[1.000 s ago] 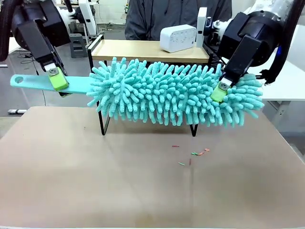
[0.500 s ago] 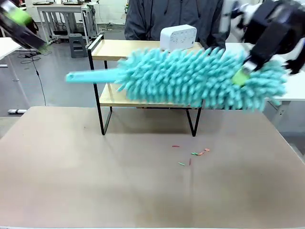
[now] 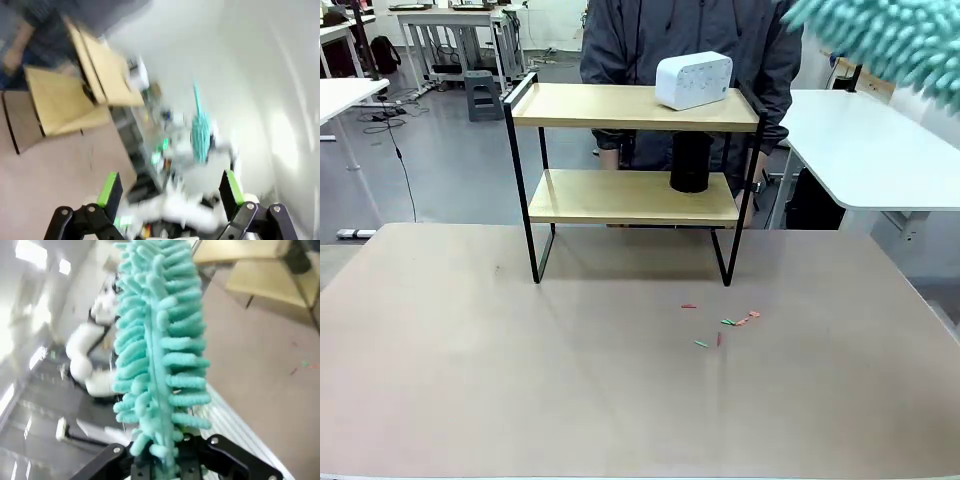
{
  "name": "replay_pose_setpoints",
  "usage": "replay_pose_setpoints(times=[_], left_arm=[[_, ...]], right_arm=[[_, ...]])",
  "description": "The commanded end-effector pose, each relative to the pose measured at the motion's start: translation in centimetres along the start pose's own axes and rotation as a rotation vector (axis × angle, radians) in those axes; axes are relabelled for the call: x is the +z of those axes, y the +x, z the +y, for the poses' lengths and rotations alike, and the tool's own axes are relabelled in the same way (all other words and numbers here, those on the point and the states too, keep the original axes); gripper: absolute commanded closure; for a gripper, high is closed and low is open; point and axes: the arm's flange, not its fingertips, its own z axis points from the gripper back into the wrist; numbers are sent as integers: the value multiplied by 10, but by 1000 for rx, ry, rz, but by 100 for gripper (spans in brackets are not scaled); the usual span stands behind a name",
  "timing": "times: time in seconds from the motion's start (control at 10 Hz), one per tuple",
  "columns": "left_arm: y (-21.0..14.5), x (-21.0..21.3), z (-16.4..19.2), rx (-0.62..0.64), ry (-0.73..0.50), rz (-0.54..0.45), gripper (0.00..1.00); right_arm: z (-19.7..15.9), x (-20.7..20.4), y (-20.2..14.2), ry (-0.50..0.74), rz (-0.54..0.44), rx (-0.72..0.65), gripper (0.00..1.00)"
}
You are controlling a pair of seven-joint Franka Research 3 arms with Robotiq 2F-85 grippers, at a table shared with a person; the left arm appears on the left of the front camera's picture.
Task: Clean the shelf.
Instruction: Hand the Duster back to the human.
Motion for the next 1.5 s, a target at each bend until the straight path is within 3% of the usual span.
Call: replay_pose_setpoints(times=[0.0, 0.1, 0.2, 0.3, 0.4, 0.6, 0.7, 1.4], left_arm=[[0, -52, 17, 44, -43, -367, 0], [5, -59, 31, 62, -9, -376, 0], [8, -65, 43, 99, -15, -355, 0], [10, -72, 54, 167, -9, -240, 0], [6, -49, 51, 139, 19, -350, 0], [6, -49, 51, 139, 19, -350, 0], [6, -49, 51, 139, 19, -350, 0], [6, -49, 51, 139, 19, -350, 0]], right_arm=[[-30, -3, -13, -75, -433, -153, 100], [-54, 0, -15, -136, -472, -269, 100], [-82, -4, -14, -144, -437, -374, 100], [-114, -9, -13, -177, -400, -453, 100], [-140, -12, -11, -160, -390, -519, 100], [-180, -19, -11, -179, -383, -646, 100], [-158, -15, -28, -216, -362, -527, 100], [-158, -15, -28, -216, -362, -527, 100]])
